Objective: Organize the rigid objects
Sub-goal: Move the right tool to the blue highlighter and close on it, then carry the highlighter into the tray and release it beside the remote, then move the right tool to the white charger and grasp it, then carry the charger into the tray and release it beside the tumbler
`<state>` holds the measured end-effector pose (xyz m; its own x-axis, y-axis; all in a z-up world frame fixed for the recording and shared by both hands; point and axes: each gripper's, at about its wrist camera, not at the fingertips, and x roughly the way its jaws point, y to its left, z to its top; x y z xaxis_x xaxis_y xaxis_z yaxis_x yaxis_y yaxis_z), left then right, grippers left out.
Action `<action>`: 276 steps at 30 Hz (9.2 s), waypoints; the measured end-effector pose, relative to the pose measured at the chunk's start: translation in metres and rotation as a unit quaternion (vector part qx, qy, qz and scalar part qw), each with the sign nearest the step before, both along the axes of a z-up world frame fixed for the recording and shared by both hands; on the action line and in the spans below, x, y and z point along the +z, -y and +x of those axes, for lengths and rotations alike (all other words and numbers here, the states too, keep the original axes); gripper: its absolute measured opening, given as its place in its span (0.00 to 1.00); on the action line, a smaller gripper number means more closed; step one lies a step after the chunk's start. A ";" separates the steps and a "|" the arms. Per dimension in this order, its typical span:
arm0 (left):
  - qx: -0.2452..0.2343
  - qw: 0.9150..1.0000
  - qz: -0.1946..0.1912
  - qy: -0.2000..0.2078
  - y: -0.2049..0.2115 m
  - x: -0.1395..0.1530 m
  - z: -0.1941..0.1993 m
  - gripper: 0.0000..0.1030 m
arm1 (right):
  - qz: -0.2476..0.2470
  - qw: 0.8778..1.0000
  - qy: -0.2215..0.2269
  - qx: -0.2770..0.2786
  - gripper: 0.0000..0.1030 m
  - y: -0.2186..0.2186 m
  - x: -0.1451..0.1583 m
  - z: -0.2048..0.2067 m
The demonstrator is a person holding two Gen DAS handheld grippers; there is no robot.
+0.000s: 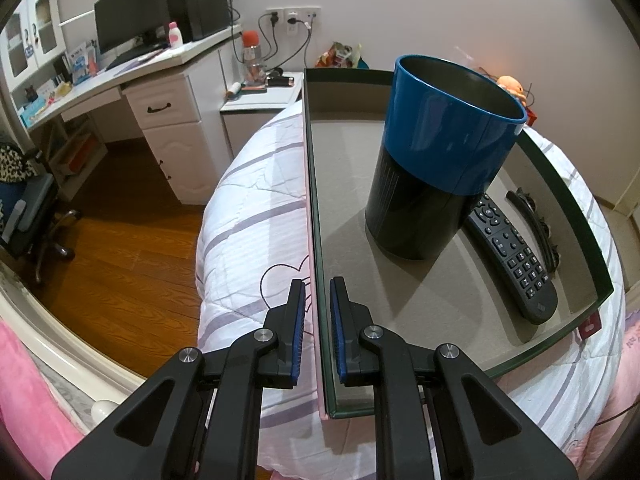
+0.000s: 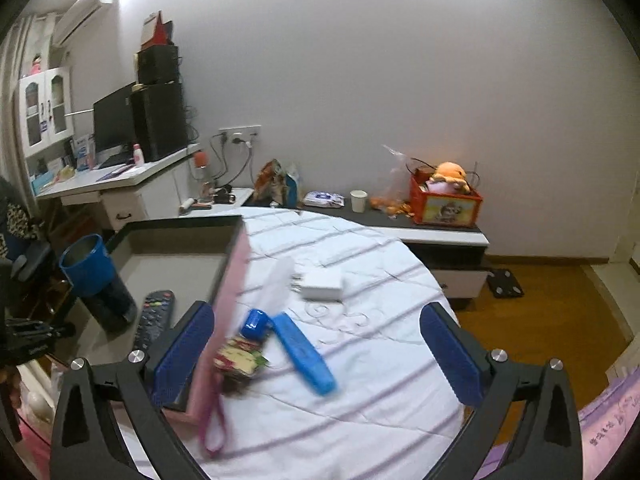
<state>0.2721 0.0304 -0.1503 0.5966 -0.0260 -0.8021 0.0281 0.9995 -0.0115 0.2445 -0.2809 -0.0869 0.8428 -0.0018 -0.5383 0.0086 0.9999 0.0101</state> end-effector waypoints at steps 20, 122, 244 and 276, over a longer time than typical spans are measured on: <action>0.004 1.000 0.005 0.000 0.002 0.000 -0.001 0.12 | -0.042 0.988 -0.144 0.028 1.00 0.004 -0.090 0.053; -0.008 1.000 -0.005 -0.001 0.002 0.000 0.002 0.15 | -0.035 0.985 -0.086 0.148 0.61 -0.129 -0.053 0.059; -0.009 1.000 0.006 -0.013 0.011 -0.003 0.013 0.23 | 0.019 0.992 -0.034 0.121 0.57 -0.080 0.000 0.038; -0.011 1.000 0.004 -0.012 0.012 -0.003 0.013 0.24 | -0.009 0.948 -0.163 0.272 0.58 -0.191 -0.069 0.044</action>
<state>0.2851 0.0186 -0.1533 0.5759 -0.0328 -0.8169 0.0504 0.9987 -0.0046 0.2889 -0.0903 -0.1559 0.5110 0.3739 -0.7740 -0.5091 0.8572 0.0779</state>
